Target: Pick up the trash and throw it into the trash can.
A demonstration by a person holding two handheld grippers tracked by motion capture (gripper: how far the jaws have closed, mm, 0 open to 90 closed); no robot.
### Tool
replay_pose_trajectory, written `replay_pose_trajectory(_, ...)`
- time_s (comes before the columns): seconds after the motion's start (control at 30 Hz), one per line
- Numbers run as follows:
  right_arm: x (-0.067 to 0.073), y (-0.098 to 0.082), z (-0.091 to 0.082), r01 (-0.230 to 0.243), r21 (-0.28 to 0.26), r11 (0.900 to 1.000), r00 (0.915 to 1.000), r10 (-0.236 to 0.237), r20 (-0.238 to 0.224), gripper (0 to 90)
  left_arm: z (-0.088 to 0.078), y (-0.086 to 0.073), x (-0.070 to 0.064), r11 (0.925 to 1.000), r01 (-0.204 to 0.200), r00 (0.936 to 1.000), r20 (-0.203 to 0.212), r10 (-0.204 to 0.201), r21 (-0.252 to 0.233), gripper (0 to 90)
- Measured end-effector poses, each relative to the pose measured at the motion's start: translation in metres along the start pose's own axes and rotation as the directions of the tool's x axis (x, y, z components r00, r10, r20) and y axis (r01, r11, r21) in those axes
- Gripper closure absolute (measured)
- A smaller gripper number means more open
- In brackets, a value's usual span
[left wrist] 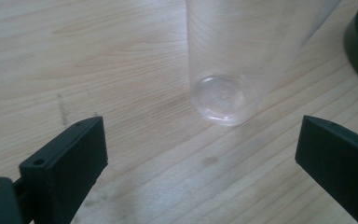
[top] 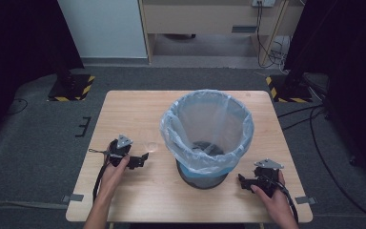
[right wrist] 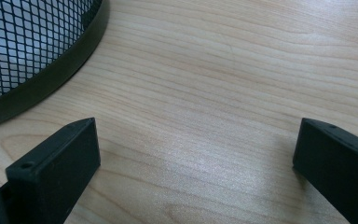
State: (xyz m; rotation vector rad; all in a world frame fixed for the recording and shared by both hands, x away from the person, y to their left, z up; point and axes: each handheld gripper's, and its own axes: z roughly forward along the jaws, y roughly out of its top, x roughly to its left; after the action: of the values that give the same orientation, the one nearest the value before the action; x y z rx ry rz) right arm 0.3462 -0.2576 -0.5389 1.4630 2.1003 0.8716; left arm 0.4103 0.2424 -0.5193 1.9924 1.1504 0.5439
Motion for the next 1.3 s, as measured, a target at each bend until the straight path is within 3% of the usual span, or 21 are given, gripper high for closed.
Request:
replay_pose_trajectory(0.1, 0.000, 0.000, 0.000, 0.000, 0.000, 1.000, 1.0000, 0.000, 0.000, 0.5, 0.001, -0.002, 0.001, 1.0000, -0.010, 0.9999, -0.011, 0.010, -0.002, 2.3)
replay_pose_trajectory(0.13, 0.000, 0.000, 0.000, 0.000, 0.000, 1.000, 1.0000, 0.000, 0.000, 0.5, 0.004, -0.003, 0.000, 0.9995, -0.031, 0.9982, -0.051, 0.031, -0.001, 2.7)
replay_pose_trajectory(0.17, 0.000, 0.000, 0.000, 0.000, 0.000, 1.000, 1.0000, 0.000, 0.000, 0.5, 0.004, -0.003, 0.000, 0.9992, -0.040, 0.9976, -0.056, 0.040, -0.002, 2.7)
replay_pose_trajectory(0.63, 0.000, 0.000, 0.000, 0.000, 0.000, 1.000, 1.0000, 0.000, 0.000, 0.5, 0.006, 0.007, -0.018, 0.9981, -0.061, 0.9968, 0.050, 0.061, -0.008, 2.5)
replay_pose_trajectory(0.7, 0.000, 0.000, 0.000, 0.000, 0.000, 1.000, 1.0000, 0.000, 0.000, 0.5, 0.006, 0.008, -0.019, 0.9970, -0.075, 0.9956, 0.056, 0.076, -0.021, 2.2)
replay_pose_trajectory(1.03, 0.000, 0.000, 0.000, 0.000, 0.000, 1.000, 1.0000, 0.000, 0.000, 0.5, 0.002, 0.011, -0.017, 0.9962, -0.063, 0.9959, 0.061, 0.066, -0.060, 3.0)
replay_pose_trajectory(1.07, 0.000, 0.000, 0.000, 0.000, 0.000, 1.000, 1.0000, 0.000, 0.000, 0.5, -0.001, 0.013, -0.018, 0.9934, -0.069, 0.9958, 0.054, 0.074, -0.092, 3.3)
replay_pose_trajectory(1.17, 0.000, 0.000, 0.000, -0.001, 0.000, 1.000, 1.0000, 0.001, 0.000, 0.5, -0.004, 0.018, -0.020, 0.9895, -0.077, 0.9950, 0.055, 0.084, -0.122, 3.1)
replay_pose_trajectory(1.3, 0.000, 0.000, 0.000, 0.000, 0.000, 1.000, 1.0000, 0.000, 0.000, 0.5, -0.002, 0.018, -0.020, 0.9913, -0.065, 0.9951, 0.067, 0.073, -0.114, 2.1)
